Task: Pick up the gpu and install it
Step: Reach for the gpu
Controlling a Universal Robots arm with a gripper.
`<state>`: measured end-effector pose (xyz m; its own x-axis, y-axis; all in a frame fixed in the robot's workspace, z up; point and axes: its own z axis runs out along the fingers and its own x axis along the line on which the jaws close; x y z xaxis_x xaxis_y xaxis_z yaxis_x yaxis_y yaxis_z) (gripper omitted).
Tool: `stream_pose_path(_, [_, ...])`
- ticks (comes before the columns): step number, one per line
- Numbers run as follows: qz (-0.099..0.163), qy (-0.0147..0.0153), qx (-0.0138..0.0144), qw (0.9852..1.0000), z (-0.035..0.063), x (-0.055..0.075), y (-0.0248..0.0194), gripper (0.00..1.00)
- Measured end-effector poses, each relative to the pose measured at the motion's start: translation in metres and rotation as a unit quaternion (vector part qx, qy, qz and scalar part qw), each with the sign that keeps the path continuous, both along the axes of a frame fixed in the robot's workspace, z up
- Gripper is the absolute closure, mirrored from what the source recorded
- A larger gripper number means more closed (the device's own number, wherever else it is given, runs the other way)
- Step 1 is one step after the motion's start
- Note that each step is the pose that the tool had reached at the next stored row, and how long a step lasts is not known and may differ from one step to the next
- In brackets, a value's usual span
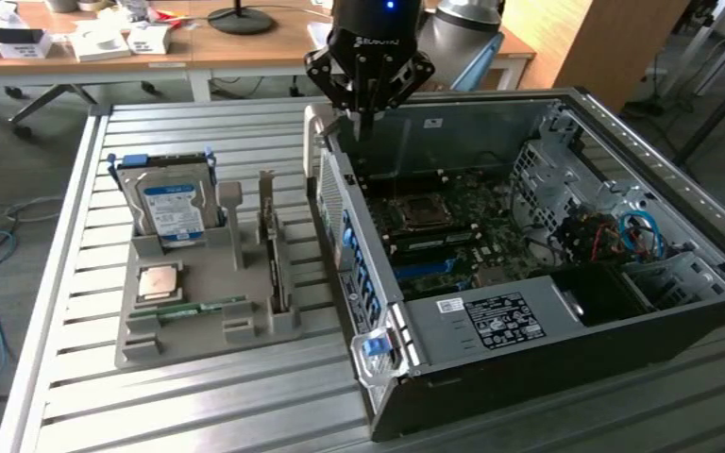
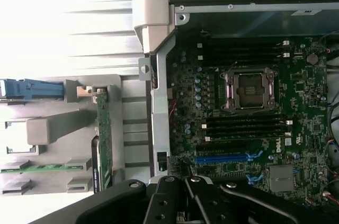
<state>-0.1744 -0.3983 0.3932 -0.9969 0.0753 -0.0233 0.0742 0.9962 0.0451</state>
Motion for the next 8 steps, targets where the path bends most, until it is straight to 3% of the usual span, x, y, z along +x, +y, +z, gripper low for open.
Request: stream_pose_path(8, [0.000,0.0000,0.0000,1.0000,0.0000,-0.0077,0.0001,0.89])
